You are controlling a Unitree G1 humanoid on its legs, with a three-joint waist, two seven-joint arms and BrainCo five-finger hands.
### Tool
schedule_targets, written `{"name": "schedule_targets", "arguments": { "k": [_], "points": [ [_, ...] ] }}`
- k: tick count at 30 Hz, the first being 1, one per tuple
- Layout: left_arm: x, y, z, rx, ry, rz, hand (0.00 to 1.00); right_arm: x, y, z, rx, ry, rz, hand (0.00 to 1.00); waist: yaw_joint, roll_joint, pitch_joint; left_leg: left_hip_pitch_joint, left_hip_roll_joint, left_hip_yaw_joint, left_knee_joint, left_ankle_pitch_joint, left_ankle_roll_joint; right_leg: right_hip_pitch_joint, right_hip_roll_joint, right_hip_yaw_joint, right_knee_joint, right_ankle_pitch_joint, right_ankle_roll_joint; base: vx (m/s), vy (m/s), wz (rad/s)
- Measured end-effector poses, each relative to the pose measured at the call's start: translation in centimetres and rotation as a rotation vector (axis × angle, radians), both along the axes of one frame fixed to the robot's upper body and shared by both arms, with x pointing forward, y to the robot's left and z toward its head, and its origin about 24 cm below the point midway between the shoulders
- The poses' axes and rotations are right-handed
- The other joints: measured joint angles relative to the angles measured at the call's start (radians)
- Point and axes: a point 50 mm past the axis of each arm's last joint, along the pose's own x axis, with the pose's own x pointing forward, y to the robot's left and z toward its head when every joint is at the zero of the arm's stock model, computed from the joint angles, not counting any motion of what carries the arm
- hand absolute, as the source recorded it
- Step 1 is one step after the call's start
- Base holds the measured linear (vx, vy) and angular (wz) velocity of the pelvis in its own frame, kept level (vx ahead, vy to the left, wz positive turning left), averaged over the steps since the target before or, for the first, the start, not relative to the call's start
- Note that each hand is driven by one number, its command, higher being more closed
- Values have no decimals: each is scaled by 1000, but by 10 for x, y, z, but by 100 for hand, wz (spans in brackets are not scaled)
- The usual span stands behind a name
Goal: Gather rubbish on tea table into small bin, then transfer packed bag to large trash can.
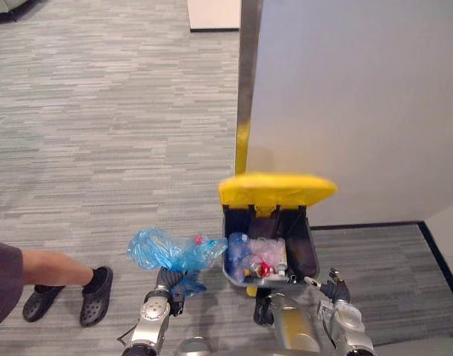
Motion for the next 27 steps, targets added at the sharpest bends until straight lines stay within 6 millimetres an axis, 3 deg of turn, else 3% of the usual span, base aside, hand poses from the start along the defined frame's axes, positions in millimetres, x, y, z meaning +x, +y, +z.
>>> {"name": "schedule_targets", "arguments": {
  "k": [4,5,10,15,17,20,21,24,27],
  "points": [
    [-7,2,-6,0,35,10,100,-4,-1,-5,10,32,-11,0,-8,5,-9,1,-4,27,-45,12,-8,-27,22,19,-14,5,-8,-9,-52,-21],
    [-11,3,-9,0,50,16,100,-9,-2,-8,14,54,-15,0,-20,8,-19,1,-6,27,-57,19,-8,-31,28,22,-25,12,-18,5,-11,-8],
    [-17,5,-15,3,85,21,100,-18,-2,-13,20,92,-17,0,-21,15,-31,-1,-36,17,-100,83,-6,-20,24,38,-92,51,-57,4,17,-6],
    [-26,3,-19,2,113,9,100,-19,7,-18,30,125,60,0,-20,23,-60,-22,-44,-27,-119,133,-9,27,11,8,-202,105,-47,-14,10,21],
    [-26,-1,-20,2,115,-13,100,-10,15,-16,14,116,145,0,-16,25,-65,-50,-46,-36,-118,137,-10,33,10,-1,-251,136,-46,-53,-4,20],
    [-23,-5,-17,0,100,-30,100,22,35,-4,-1,44,272,0,-12,26,-65,-102,-48,-56,-119,137,-10,32,10,-22,-347,200,-47,-91,-16,21],
    [-20,-9,-15,-1,81,-53,100,37,42,5,-12,-2,318,0,4,26,-65,-127,-51,-64,-118,137,-10,32,10,-29,-388,228,-45,-67,-22,17],
    [-14,-14,-9,-4,47,-71,100,62,55,19,-46,-64,403,0,12,26,-59,-170,-52,-84,-111,131,-4,30,7,-43,-442,257,-16,-103,-37,27],
    [-1,-17,2,-8,-17,-79,100,100,70,51,-100,-204,476,0,37,22,-21,-235,-47,-98,-45,95,13,23,8,-39,-487,294,5,-127,-41,13]
  ]
}}
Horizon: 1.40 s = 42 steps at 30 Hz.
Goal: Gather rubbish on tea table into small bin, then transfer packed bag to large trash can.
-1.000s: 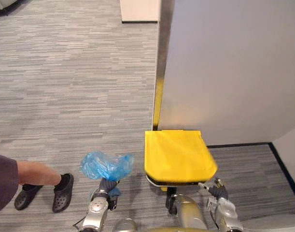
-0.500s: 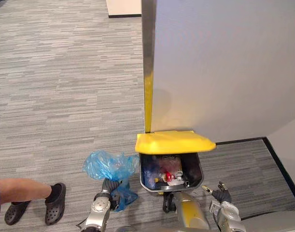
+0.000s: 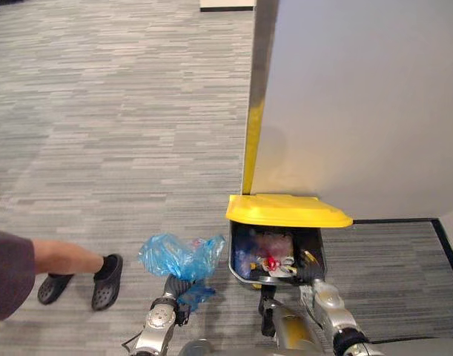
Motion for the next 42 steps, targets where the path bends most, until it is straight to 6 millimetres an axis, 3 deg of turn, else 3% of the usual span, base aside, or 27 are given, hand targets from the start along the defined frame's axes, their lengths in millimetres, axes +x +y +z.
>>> {"name": "schedule_targets", "arguments": {
  "k": [6,10,15,22,27,31,38,42],
  "points": [
    [16,-12,18,-14,-99,-54,100,50,7,54,-90,-204,87,0,18,-3,37,-105,14,-30,106,-30,1,-43,5,1,-10,29,3,-69,-43,8],
    [25,-21,28,-37,-158,-85,100,85,-10,105,-190,-351,83,0,28,-3,70,-128,36,-35,158,-50,-9,-43,23,0,-9,40,-10,7,-4,-2],
    [35,-32,42,-66,-229,-131,100,106,-19,149,-261,-470,76,0,28,-1,93,-139,42,-35,185,-61,-10,-44,26,2,-3,45,-18,23,19,-2],
    [46,-48,63,-104,-327,-203,100,115,-18,179,-311,-556,104,0,28,7,109,-146,39,-18,191,-69,-6,-65,27,22,13,46,-18,27,19,-8],
    [52,-62,81,-134,-401,-259,100,117,-21,187,-335,-574,108,0,26,8,126,-145,36,-18,192,-70,-4,-67,27,25,19,46,-18,0,0,0],
    [57,-86,98,-186,-465,-349,100,119,-21,191,-355,-565,113,0,23,12,131,-145,30,-18,199,-72,0,-68,21,28,24,46,-18,0,0,0],
    [72,-125,139,-253,-617,-498,100,127,-11,216,-366,-631,132,0,14,18,153,-171,16,-2,215,-76,4,-101,13,52,25,58,-33,-8,-9,-7],
    [81,-144,160,-256,-686,-568,100,131,-3,226,-397,-658,166,0,-6,18,164,-184,13,2,220,-75,4,-113,9,54,28,62,-34,9,-8,-2]
  ]
}}
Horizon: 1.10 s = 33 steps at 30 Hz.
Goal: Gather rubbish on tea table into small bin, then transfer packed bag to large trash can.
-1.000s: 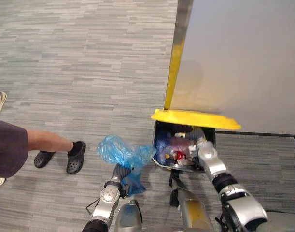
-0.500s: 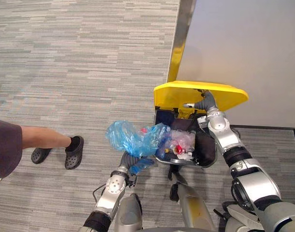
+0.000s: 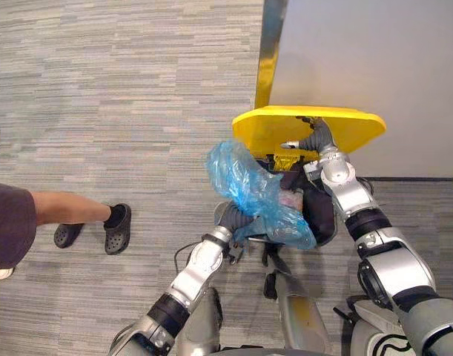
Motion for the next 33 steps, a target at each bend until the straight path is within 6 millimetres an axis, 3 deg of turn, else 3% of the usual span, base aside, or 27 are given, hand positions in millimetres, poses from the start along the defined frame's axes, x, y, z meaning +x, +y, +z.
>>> {"name": "schedule_targets", "arguments": {
  "k": [4,13,20,25,26,33],
  "points": [
    [18,-14,19,3,-52,-5,100,5,6,24,-79,-56,15,0,-11,-2,34,-40,-1,9,56,-17,11,-30,-7,12,19,7,9,-18,-11,-6],
    [55,-15,27,140,-57,63,100,10,17,85,-225,-220,26,0,-49,-10,95,-189,17,11,185,-55,20,-131,-5,26,17,37,11,-44,-31,-5],
    [75,-12,21,272,-15,115,100,7,18,103,-300,-283,25,0,-55,-17,103,-306,38,16,262,-82,19,-225,15,36,17,58,7,-6,-35,-9],
    [86,-5,14,393,11,150,100,-4,33,128,-334,-412,69,0,-61,-35,128,-398,72,29,325,-112,17,-305,41,51,20,75,0,10,-28,-19],
    [88,-4,17,388,10,159,0,-7,37,131,-328,-432,84,0,-61,-35,128,-413,78,33,334,-117,18,-321,45,53,23,76,-2,19,-11,-16],
    [96,-7,33,378,-19,198,0,-22,59,144,-275,-524,179,0,-63,-35,128,-462,92,40,349,-125,17,-381,52,59,50,75,-1,35,-22,-6]
  ]
}}
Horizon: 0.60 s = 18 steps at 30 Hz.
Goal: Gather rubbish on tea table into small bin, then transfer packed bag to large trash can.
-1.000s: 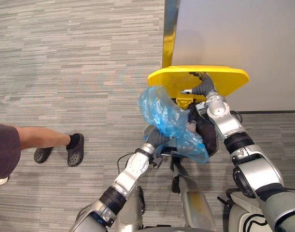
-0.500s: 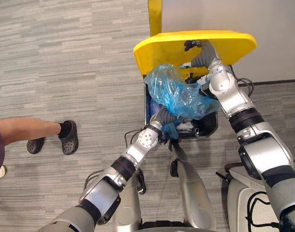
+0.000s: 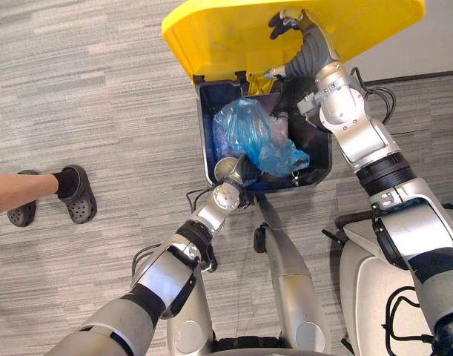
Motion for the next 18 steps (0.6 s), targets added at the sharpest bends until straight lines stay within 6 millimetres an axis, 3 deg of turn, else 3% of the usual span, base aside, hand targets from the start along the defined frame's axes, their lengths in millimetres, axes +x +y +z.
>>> {"name": "schedule_targets", "arguments": {
  "k": [8,18],
  "points": [
    [1,-1,2,20,-17,54,0,-14,16,-5,15,-41,100,0,4,-2,-1,13,8,11,-1,-1,-2,4,8,7,4,-1,0,20,-29,-3],
    [-6,3,-16,30,22,70,0,-8,5,-41,43,64,74,0,3,-12,-9,118,-6,7,-59,12,-10,82,-1,4,18,-21,8,11,-6,4]
  ]
}}
